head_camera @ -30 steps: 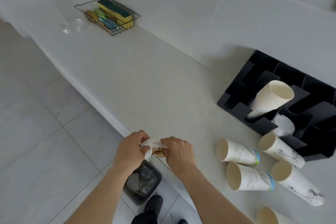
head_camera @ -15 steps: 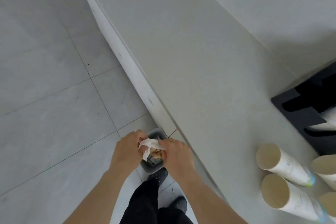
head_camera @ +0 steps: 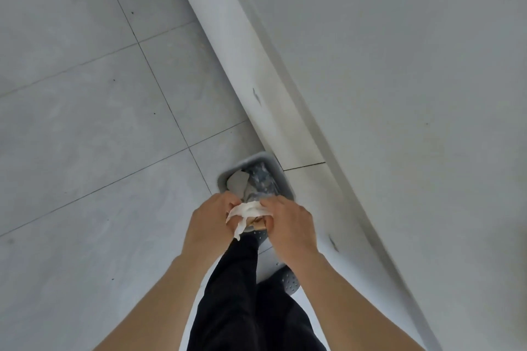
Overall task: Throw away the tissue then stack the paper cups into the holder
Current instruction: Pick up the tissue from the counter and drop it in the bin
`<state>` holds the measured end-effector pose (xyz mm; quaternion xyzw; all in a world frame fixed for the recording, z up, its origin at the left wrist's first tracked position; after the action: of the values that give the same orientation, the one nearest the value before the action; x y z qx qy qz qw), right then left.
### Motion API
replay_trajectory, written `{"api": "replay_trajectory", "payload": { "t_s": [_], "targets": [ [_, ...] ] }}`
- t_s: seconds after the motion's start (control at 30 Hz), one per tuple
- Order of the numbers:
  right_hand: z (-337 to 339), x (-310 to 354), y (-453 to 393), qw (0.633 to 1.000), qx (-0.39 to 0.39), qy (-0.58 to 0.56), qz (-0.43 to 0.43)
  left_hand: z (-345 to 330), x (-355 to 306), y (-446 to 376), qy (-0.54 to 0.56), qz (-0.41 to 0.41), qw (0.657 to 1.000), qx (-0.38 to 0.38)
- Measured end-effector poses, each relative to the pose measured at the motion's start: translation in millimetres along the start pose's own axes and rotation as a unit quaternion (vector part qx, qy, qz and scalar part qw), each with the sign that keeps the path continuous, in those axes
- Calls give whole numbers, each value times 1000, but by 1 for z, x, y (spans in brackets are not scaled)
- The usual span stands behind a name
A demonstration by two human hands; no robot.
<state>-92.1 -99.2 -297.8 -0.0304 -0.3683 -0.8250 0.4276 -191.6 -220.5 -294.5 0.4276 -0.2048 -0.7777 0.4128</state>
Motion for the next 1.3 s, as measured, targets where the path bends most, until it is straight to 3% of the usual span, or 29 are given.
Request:
{"api": "replay_trajectory", "payload": {
  "t_s": [0.53,0.97,1.3],
  "targets": [
    [-59,-29,-59,996,81,0,-35,-43,38,-78,-44,28,998,24],
    [-8,-18,-42,996,79,6,-51,-6,8,-56,-127,-6,992,23],
    [64,33,6,998,54,12,-24,63,-35,1,-181,-33,983,-5]
  ]
}}
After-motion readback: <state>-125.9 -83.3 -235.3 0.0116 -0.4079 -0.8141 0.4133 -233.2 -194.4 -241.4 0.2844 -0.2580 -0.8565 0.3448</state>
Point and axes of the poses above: each hand's wrist, its own y-axis away from the middle knuckle, its own z-axis out of the back of the hand, x = y × z, the point moved 5 cm from there along -y, towards the middle knuckle, and after that the axes turned 11 degrees about x, right-handed, at the moved point
